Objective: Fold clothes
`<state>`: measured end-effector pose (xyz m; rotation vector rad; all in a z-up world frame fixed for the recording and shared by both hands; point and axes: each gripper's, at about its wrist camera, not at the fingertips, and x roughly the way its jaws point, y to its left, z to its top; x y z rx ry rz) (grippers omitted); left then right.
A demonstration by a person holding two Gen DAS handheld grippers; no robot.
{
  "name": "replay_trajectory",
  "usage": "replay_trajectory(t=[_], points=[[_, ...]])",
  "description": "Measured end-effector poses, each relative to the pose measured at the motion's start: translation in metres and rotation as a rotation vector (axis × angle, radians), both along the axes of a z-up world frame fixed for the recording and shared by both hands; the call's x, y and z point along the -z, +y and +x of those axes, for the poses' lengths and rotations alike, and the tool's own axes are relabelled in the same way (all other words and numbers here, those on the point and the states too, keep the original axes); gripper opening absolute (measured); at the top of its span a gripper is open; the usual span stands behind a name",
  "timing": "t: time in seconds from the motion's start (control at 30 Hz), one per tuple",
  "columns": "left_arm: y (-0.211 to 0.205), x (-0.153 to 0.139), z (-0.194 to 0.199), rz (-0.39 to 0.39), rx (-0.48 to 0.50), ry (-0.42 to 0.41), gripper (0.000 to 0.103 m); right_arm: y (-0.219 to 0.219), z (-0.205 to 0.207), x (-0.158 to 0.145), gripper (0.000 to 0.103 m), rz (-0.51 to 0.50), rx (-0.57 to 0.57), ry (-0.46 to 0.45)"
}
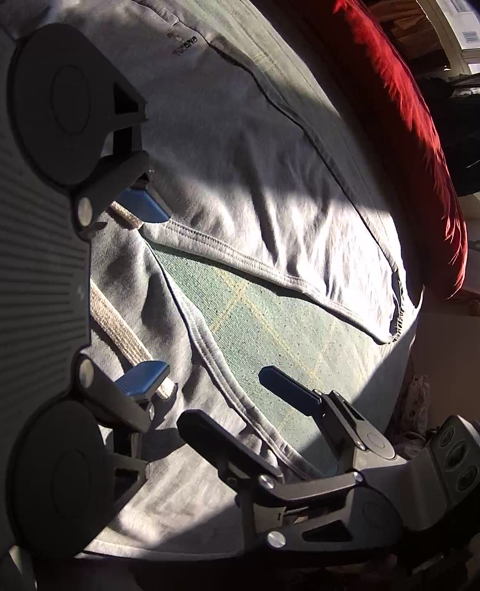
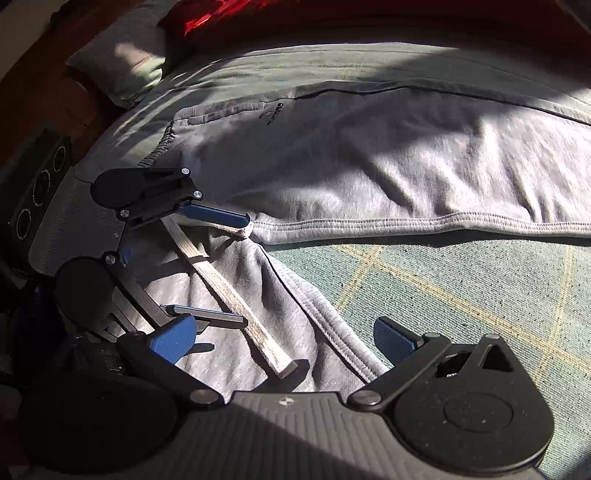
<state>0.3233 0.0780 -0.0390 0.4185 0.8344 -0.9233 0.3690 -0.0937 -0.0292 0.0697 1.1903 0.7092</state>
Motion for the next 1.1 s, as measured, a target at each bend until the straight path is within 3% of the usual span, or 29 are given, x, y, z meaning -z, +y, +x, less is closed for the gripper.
replay_trajectory(t=[0.23,0.4,0.57,0.73,0.93,1.1], points=[[-0.009,0.002,-0.056,0.05,0.078,0.092,0.081,-0.021,-0.03,0.013,0.103,0.077,-0.014,0.11],[-0.017,0.013,-0.092,0.071,-0.006,0.189,0.081,-0.028,-0.061,0.027,0.103,0.125,-0.077,0.155],[-0.035,0.019,-0.119,0.134,-0.077,0.179,0.081,-0.053,-0.082,0.033,0.103,0.111,-0.127,0.106],[-0.05,0.021,-0.135,0.182,-0.162,0.213,0.081,-0.114,-0.089,0.033,0.103,0.081,-0.059,0.06],[-0.067,0.023,-0.143,0.277,-0.218,0.19,0.081,-0.182,-0.105,0.031,0.103,0.021,0.005,0.01],[-0.096,0.007,-0.141,0.281,-0.178,0.155,0.081,-0.224,-0.127,0.028,0.103,-0.03,0.048,-0.014]])
